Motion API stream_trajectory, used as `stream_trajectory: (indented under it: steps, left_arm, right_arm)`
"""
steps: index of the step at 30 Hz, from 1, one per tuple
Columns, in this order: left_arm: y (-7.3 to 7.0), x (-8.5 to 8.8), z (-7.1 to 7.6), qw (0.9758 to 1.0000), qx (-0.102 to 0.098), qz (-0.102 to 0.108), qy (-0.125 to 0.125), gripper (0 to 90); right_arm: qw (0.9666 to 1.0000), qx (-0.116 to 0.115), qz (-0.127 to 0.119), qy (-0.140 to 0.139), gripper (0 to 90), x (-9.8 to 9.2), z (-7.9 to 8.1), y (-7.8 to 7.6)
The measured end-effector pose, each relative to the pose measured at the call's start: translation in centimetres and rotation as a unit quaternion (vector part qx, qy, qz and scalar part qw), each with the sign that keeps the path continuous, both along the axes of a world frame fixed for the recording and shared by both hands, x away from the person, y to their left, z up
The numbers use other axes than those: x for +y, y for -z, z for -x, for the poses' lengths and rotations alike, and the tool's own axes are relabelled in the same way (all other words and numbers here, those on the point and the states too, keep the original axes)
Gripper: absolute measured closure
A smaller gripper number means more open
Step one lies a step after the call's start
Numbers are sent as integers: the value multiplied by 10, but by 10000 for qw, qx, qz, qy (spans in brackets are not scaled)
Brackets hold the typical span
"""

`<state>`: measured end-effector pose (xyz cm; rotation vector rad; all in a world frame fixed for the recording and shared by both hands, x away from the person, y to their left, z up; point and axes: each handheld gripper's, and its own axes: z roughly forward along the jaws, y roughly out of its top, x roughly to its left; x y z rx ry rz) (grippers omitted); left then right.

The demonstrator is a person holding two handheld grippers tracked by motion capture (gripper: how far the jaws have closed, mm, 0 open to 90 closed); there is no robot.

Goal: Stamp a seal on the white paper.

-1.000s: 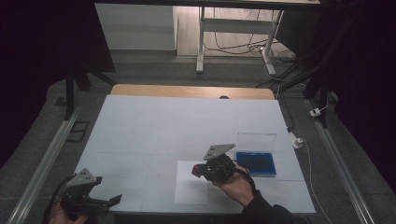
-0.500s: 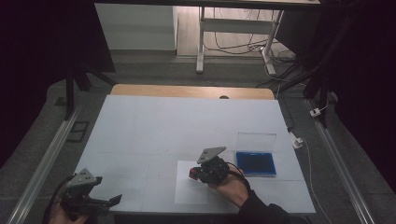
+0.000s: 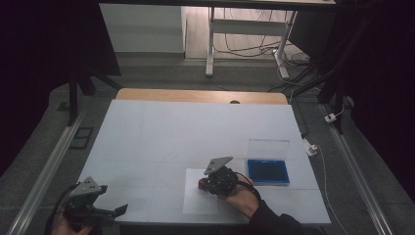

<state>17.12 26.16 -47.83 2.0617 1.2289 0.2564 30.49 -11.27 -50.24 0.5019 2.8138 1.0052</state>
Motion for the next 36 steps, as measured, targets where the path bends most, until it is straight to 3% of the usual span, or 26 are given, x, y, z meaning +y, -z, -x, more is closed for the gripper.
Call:
stream_trajectory:
  steps: [7, 15, 17, 23, 28, 33, 36]
  left_arm:
    - [0, 0, 0, 10000, 13, 3, -1, 19]
    - [0, 0, 0, 10000, 27, -2, 5, 19]
    - [0, 0, 0, 10000, 27, 1, 3, 20]
    - [0, 0, 0, 10000, 25, -2, 4, 20]
    - [0, 0, -1, 10000, 24, -5, 7, 20]
    - [0, 0, 0, 10000, 17, 3, 5, 20]
    - [0, 0, 0, 10000, 17, 5, 7, 20]
  right_arm:
    - [10000, 28, 34, 79, 808, 1, 1, 1]
    - [9990, -324, 295, -1, 809, 7, 9, 0]
    - [9991, -298, 302, 20, 810, 7, 9, 0]
    - [9997, 211, -51, 136, 810, -1, -3, 2]
    - [9993, -284, 225, 11, 809, 6, 8, 1]
    - [9997, 160, -100, 159, 809, -1, -1, 3]
    - [9999, -67, 56, 92, 808, 3, 4, 2]
